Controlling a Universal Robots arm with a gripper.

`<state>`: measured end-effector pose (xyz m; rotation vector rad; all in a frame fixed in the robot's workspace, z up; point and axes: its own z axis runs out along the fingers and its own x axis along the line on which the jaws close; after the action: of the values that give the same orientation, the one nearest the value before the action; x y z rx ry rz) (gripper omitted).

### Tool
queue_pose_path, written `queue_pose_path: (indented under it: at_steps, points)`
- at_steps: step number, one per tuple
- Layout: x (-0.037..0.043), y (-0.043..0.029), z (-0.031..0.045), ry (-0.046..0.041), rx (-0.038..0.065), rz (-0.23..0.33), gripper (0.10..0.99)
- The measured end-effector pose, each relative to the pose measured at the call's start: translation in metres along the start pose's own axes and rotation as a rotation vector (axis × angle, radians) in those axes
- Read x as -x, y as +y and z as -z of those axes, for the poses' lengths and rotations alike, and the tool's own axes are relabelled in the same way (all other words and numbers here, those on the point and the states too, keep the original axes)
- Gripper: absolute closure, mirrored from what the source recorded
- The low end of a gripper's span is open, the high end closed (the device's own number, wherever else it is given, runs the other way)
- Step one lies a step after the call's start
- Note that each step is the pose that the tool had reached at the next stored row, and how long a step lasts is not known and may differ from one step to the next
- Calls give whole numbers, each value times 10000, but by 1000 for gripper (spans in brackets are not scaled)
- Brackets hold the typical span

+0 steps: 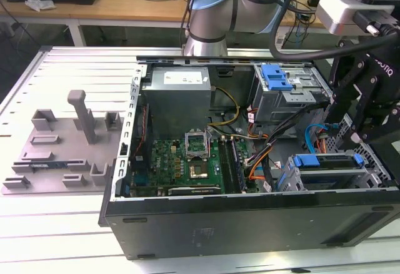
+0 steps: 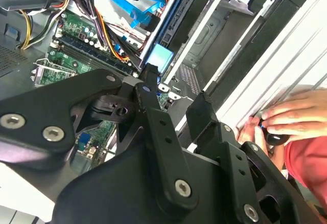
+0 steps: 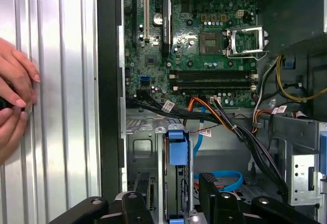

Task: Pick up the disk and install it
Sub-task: 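Insert the first disk wire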

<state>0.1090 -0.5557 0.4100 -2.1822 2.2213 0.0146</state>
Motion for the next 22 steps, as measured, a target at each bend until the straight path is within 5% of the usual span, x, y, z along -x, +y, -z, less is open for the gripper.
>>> queue_pose_path:
  at_steps: [2, 5, 7, 8, 10, 11, 12, 13, 18, 22]
  points:
    - [252, 5, -5, 260, -5, 3, 584]
    - [438, 8, -17, 840, -13, 12, 584]
    - [535, 10, -26, 1298, -10, 17, 584]
    - [611, 11, -30, 1685, -7, 23, 584]
    - [695, 13, -35, 2121, 1, 30, 584]
    - [749, 14, -40, 2415, 7, 33, 584]
    - [810, 13, -45, 2798, 25, 41, 584]
    - [856, -14, -54, 3063, 87, 49, 584]
    - [906, -271, -101, 3124, 482, 103, 584]
    - [911, -413, -157, 3123, 542, 105, 584]
